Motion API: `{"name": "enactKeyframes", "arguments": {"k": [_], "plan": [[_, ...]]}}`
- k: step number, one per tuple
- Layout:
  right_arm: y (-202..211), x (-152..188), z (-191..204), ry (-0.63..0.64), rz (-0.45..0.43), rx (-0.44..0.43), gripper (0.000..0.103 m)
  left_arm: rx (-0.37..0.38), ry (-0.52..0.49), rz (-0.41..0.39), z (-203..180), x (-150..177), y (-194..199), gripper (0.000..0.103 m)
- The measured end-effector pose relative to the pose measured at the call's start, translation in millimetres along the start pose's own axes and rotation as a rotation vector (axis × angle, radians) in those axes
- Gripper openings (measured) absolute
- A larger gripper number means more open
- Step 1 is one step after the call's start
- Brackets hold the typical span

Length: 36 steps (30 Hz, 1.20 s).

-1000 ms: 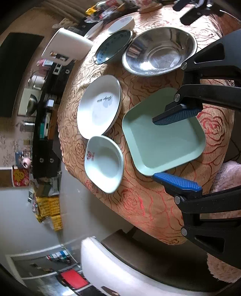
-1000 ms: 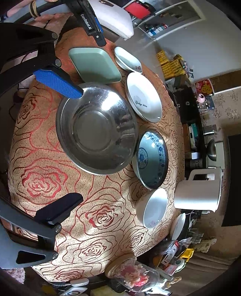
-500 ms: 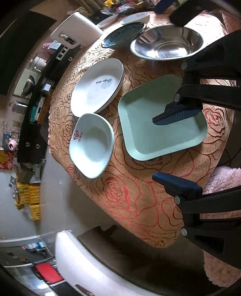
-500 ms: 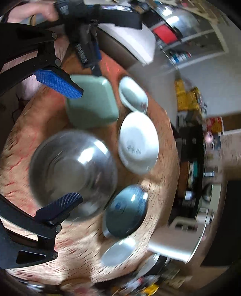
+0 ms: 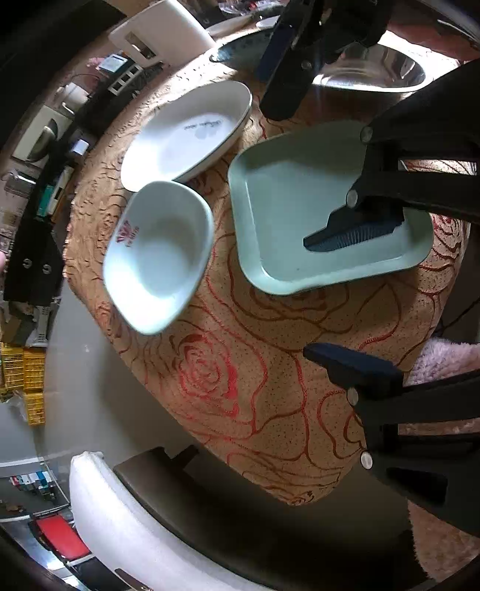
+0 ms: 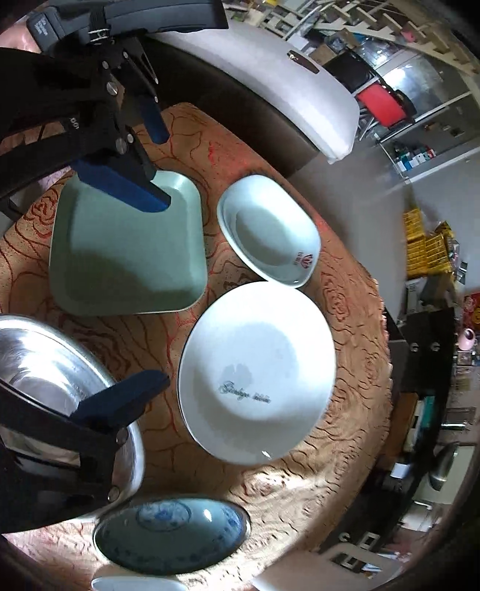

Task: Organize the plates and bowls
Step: 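Move the left tool to the rim of the pale green square plate, then close the left tool on the green plate rim and lift it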

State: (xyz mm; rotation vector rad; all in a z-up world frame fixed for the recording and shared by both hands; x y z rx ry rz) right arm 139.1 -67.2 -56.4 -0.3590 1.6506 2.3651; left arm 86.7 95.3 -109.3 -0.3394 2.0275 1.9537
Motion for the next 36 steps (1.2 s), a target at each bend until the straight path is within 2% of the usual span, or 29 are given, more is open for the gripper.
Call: {"name": "enactKeyframes", "arguments": {"k": [1, 7, 10, 19, 29, 33, 36], "plan": [[-6, 0, -2, -0.004, 0.018, 0.000, 0.103, 0.015, 0.001, 0.012, -2, 0, -4, 0.038], [-36, 8, -5, 0.018, 0.112, 0.035, 0.103, 0.024, -0.031, 0.052, -12, 0, -17, 0.026], [-45, 10, -5, 0.022, 0.138, 0.047, 0.103, 0.021, -0.033, 0.046, -10, 0, -19, 0.024], [-55, 19, -1, 0.073, 0.159, 0.092, 0.103, 0.025, -0.065, 0.009, -18, -4, -21, 0.024], [-59, 19, -3, 0.077, 0.140, 0.122, 0.103, 0.064, -0.055, -0.005, -15, -1, -20, 0.016], [-57, 15, -14, 0.010, 0.145, 0.080, 0.103, 0.078, -0.038, -0.005, -13, 1, -20, 0.016], [-58, 13, -18, -0.002, 0.155, 0.060, 0.103, 0.067, -0.068, -0.002, -16, 0, -21, 0.018]]}}
Point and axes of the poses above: each gripper's, at about its wrist camera, not at the fingertips, and y roughly against the way its jaws point, z to its left, x to its underside, the point moved 4 cm from there along -y, roughly the way its jaws point, and after that the axes turned 15 degrees about -y, right-handed, at the moved point
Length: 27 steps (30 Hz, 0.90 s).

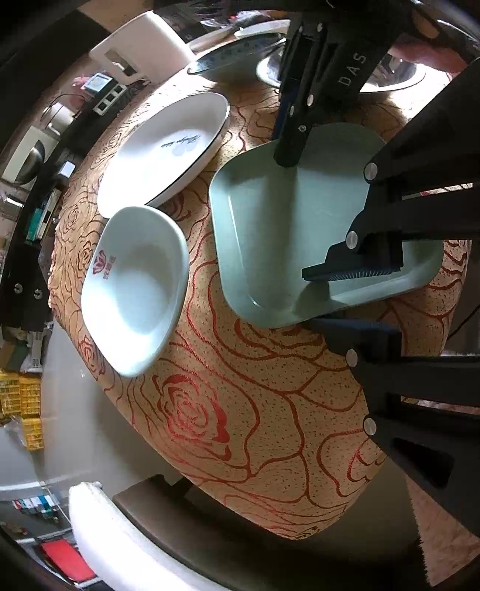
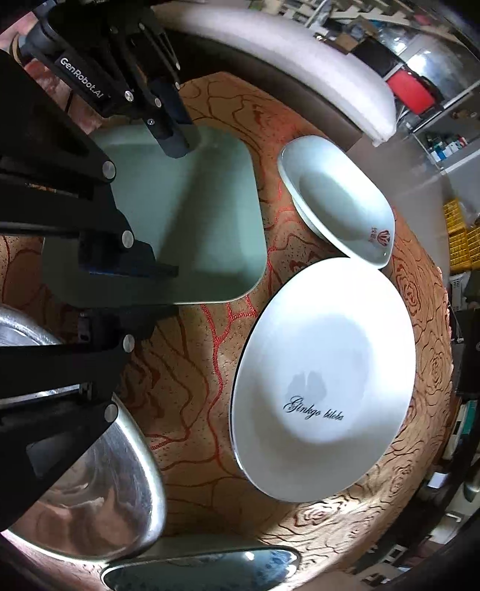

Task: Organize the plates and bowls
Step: 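Close the left tool on the green plate rim and lift it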

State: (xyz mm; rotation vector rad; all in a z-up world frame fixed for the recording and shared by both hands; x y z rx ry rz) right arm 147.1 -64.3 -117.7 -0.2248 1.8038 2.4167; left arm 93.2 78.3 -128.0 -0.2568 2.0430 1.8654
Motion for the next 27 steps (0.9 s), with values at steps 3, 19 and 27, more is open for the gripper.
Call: {"name": "enactKeyframes", "arguments": {"k": [3, 19, 27], "plan": [[1, 0, -2, 0.025, 0.000, 0.010, 0.103, -0.014, -0.032, 0.001, -5, 0, -1, 0.023], [20, 7, 11, 0.019, -0.049, -0.005, 0.103, 0.021, 0.012, -0.080, 4, -4, 18, 0.031], [10, 11, 1, -0.017, -0.005, -0.020, 0.103, 0.009, 0.012, -0.004, 4, 1, 1, 0.030]]}}
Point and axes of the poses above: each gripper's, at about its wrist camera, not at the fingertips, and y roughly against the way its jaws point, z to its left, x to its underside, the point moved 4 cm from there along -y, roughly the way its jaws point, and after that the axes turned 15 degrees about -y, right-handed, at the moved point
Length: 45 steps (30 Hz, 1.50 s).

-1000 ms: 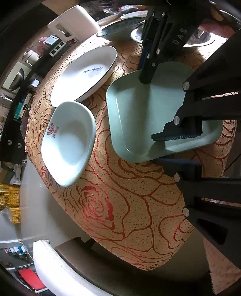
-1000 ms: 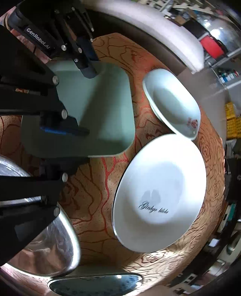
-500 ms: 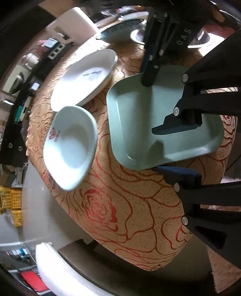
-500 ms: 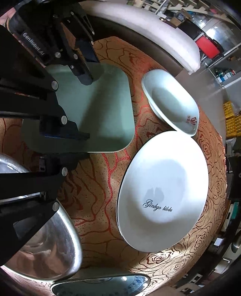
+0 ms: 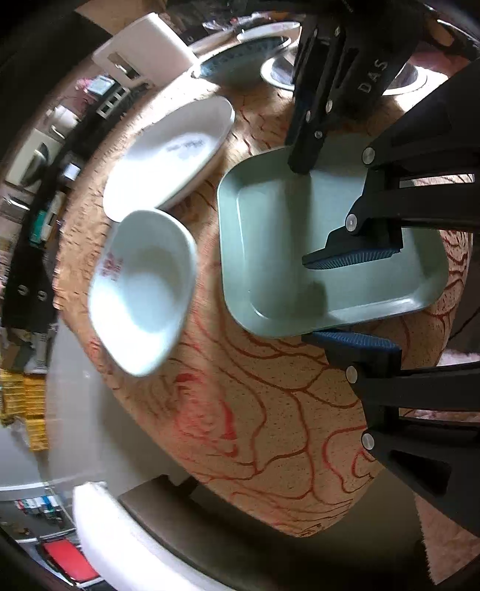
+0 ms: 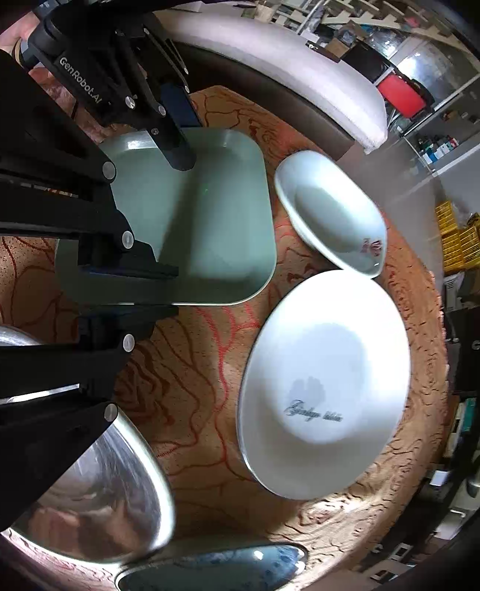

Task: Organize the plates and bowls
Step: 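Close the left tool on the green plate rim and lift it, then carry the green plate over the white round plate and lower it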

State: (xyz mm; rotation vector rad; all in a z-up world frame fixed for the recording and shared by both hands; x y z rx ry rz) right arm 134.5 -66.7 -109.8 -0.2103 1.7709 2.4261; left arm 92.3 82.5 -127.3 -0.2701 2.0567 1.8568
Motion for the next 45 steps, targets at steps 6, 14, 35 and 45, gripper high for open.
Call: {"name": "enactKeyframes", "arguments": {"k": [6, 14, 35, 45], "plan": [[-5, 4, 5, 0.026, 0.030, 0.035, 0.103, 0.001, -0.021, 0.008, 0, 0, 1, 0.031], [-6, 9, 10, 0.032, 0.023, 0.053, 0.103, -0.008, 0.009, 0.002, 4, 5, 4, 0.014], [12, -1, -12, -0.094, 0.014, -0.024, 0.103, 0.133, 0.125, 0.030, 20, -3, -3, 0.008], [3, 1, -8, -0.072, 0.047, -0.020, 0.103, 0.112, 0.114, 0.039, 20, -7, -4, 0.008]]}}
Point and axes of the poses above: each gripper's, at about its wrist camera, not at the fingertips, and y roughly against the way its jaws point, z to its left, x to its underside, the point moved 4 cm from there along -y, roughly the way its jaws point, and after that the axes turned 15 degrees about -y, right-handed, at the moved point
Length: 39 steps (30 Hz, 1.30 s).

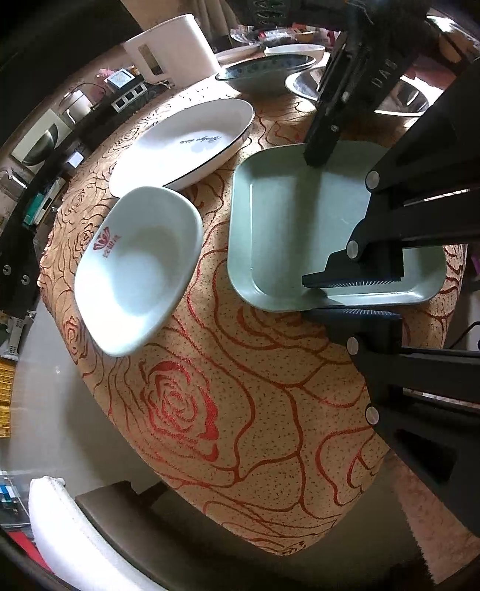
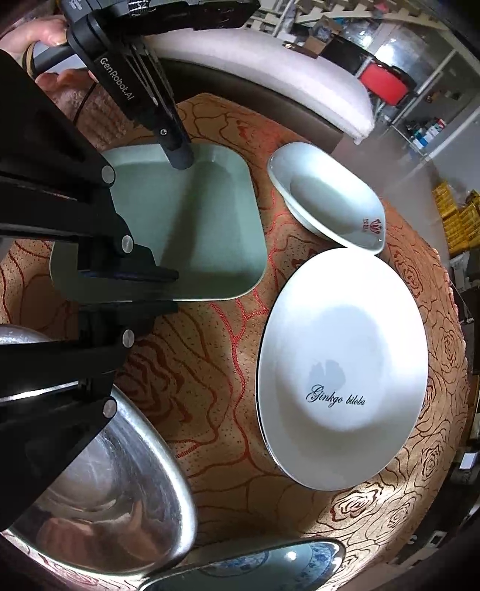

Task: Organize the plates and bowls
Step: 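Carry the green plate over the white round plate and lower it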

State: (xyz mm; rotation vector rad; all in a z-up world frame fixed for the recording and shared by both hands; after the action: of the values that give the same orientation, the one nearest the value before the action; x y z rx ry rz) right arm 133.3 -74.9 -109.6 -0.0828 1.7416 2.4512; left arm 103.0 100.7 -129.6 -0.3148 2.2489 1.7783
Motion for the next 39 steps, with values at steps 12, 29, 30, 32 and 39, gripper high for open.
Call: {"name": "enactKeyframes", "arguments": {"k": [12, 29, 30, 32, 39], "plan": [[-8, -2, 12, 0.005, 0.043, -0.093, 0.103, 0.011, 0.025, 0.007, 7, -3, -1, 0.008], [27, -4, 4, -0.043, -0.064, -0.076, 0.103, 0.032, -0.006, -0.063, -5, -16, 23, 0.009], [31, -5, 3, -0.046, -0.070, -0.079, 0.103, 0.032, -0.011, -0.064, -8, -20, 24, 0.009], [40, -9, 0, -0.057, -0.086, -0.087, 0.103, 0.037, -0.019, -0.064, -12, -28, 25, 0.009], [64, -37, -24, -0.126, -0.139, -0.081, 0.103, 0.022, -0.130, -0.101, -48, -78, 36, 0.009]]}}
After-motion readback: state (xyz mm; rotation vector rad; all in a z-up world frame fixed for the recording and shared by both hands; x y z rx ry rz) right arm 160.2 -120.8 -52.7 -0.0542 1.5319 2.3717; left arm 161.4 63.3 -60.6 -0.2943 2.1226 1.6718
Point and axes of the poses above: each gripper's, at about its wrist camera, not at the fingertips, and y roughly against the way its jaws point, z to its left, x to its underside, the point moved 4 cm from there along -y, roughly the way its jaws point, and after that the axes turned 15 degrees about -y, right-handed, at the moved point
